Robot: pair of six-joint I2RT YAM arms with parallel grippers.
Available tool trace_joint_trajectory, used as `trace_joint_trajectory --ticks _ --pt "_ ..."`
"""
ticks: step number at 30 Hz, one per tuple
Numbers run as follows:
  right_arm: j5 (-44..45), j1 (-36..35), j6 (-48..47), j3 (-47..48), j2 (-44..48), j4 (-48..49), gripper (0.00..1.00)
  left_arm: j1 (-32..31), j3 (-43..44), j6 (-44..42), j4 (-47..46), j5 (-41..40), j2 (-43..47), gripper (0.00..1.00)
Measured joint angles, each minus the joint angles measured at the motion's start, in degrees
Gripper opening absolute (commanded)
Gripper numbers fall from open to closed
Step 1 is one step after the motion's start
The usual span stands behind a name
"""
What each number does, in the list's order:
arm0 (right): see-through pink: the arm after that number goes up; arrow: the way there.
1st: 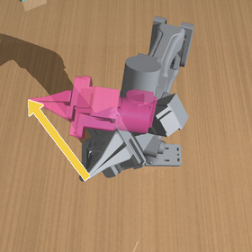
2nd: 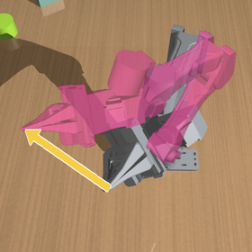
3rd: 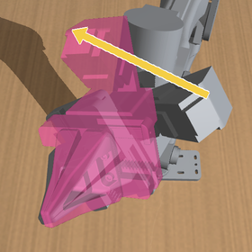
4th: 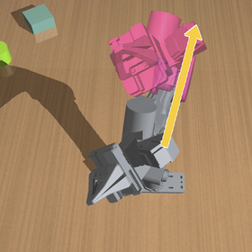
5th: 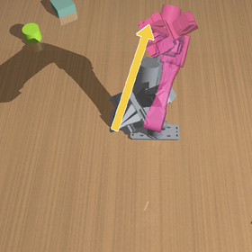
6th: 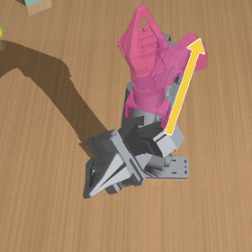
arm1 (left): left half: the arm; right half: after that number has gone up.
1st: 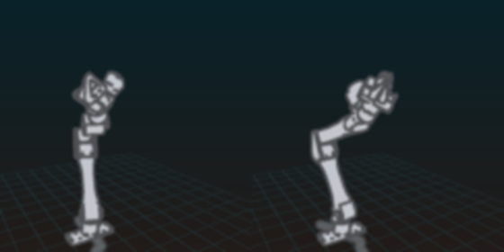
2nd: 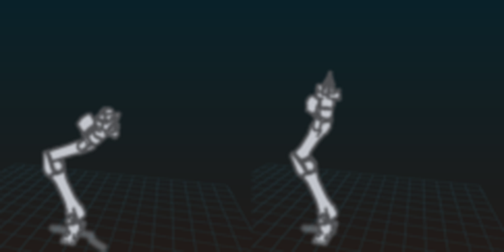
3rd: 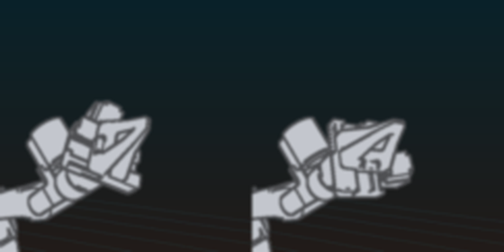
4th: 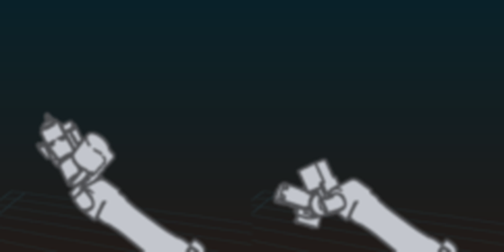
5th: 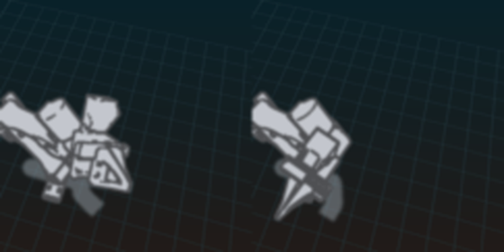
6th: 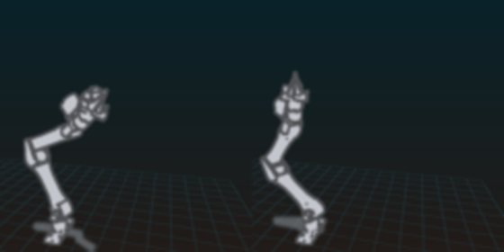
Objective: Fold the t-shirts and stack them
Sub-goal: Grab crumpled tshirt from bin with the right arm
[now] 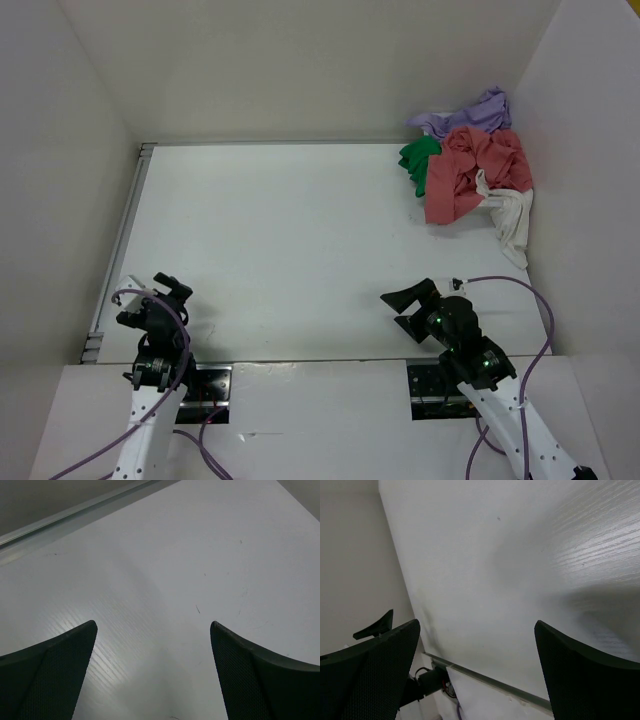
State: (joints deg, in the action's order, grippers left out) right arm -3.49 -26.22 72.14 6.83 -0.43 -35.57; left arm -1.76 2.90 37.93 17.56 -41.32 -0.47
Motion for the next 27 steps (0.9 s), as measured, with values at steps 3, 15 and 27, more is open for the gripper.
trace_joint_trajectory --ticks 3,15,27 --pt "0.0 0.0 0.0 0.0 0.0 0.0 1.0 0.0 0.0 -0.17 0.04 0.07 0.0 1.0" --pt "-0.42 0.0 -0.5 0.5 0.0 2.86 1.0 -0.02 -0.07 -20.83 -7.72 17.0 0.0 1.0" --pt "9.38 0.2 -19.91 45.51 -39.36 5.97 1.0 -0.33 -0.28 -57.68 -5.42 59.1 0.04 1.0"
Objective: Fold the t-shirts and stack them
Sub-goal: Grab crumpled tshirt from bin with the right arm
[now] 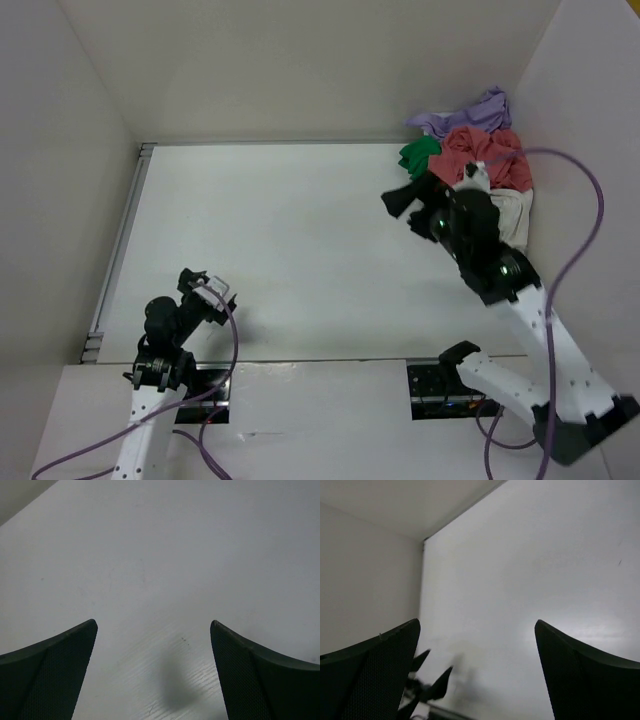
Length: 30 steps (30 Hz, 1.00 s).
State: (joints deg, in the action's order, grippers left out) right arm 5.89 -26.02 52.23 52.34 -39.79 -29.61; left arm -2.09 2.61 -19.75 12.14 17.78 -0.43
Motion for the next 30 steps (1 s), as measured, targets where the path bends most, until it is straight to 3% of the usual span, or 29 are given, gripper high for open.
trace_joint_trajectory --ticks 3,9,12,18,22,27,30 --pt "7.76 0.17 -10.21 17.84 -19.32 -0.96 1.0 -0.15 -0.04 -4.52 0.13 4.37 0.02 1.0" --pt "21.27 5.75 -28.44 33.66 -41.2 -1.25 1.0 -0.33 0.07 -15.19 -7.45 7.15 0.04 1.0" --pt "24.57 10.38 -35.91 41.11 -50.95 -1.51 1.0 -0.33 1.22 -20.44 -9.42 3.76 0.02 1.0" --pt "19.58 20.5 -40.44 58.4 -70.34 -4.17 0.78 -0.35 6.54 -25.97 -10.51 -10.64 -1.44 1.0" --pt "13.79 27.43 -39.65 69.07 -81.61 -7.58 0.81 -0.35 19.23 -23.69 -7.61 -17.79 -17.4 1.0" --pt "9.05 29.11 -39.5 71.54 -88.3 -11.23 0.84 0.46 41.4 -15.21 -0.92 -19.45 -44.5 1.0" --pt "6.62 28.48 -39.32 71.54 -89.92 -12.57 0.78 0.94 44.57 -11.69 2.73 -18.8 -49.55 1.0"
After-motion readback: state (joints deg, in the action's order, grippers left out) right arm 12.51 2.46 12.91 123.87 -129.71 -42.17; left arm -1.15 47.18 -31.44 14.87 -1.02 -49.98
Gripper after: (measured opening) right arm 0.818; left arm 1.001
